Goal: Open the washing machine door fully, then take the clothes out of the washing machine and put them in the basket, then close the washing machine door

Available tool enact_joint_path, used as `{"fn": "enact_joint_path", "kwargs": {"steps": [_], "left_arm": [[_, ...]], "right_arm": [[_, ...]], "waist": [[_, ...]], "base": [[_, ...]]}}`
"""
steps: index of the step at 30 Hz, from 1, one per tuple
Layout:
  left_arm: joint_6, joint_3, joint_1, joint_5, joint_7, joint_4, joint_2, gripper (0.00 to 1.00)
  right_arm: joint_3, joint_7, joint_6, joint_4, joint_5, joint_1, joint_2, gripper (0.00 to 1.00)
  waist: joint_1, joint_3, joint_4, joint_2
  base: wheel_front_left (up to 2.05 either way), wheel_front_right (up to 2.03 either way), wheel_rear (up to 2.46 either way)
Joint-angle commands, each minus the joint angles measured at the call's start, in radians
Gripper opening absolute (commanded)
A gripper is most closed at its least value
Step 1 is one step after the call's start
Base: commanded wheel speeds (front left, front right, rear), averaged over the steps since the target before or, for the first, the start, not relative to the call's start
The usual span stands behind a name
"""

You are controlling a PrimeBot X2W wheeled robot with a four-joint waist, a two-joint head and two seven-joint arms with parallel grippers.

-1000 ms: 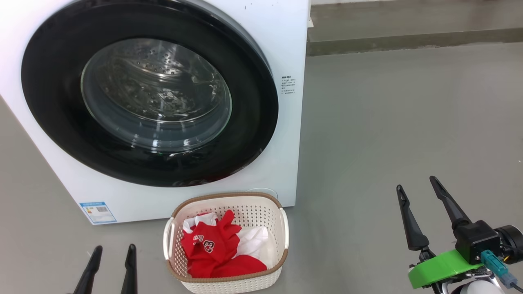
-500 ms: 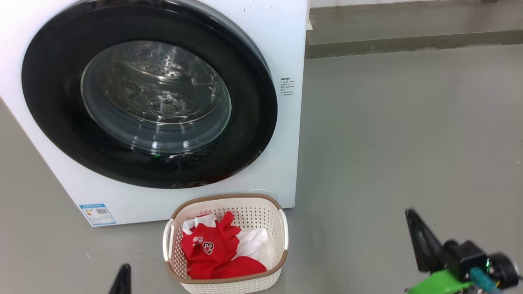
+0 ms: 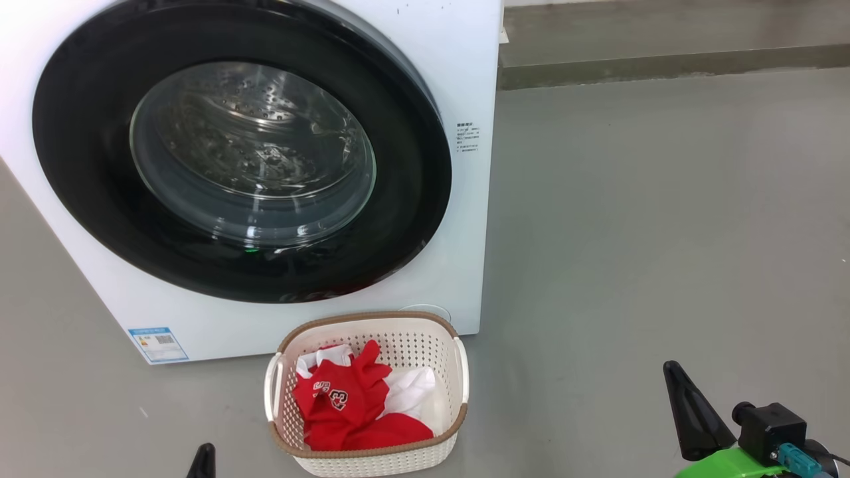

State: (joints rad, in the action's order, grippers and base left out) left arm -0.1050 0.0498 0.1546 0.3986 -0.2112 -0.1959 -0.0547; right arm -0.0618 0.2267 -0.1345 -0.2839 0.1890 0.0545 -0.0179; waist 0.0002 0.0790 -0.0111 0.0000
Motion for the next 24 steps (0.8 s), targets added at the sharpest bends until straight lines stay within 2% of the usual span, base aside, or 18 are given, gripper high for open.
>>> {"fn": "enact_joint_path", "kwargs": {"steps": [1, 24], "left_arm": [[-0.003, 0.01, -0.036, 0.025, 0.006, 0.021, -0.01, 0.0], [-0.007, 0.021, -0.083, 0.27, 0.071, 0.006, -0.007, 0.0]], "right_arm": [[-0.005, -0.007, 0.0, 0.029, 0.029, -0.041, -0.009, 0.0], [-0.014, -0.075, 0.001, 0.032, 0.317, -0.066, -0.014, 0.0]], "waist": [[-0.0002, -0.001, 0.0, 0.0], [-0.0002, -0.018, 0.002, 0.0]], "base": [[0.0, 0.0, 0.0], [0.0, 0.0, 0.0]]}}
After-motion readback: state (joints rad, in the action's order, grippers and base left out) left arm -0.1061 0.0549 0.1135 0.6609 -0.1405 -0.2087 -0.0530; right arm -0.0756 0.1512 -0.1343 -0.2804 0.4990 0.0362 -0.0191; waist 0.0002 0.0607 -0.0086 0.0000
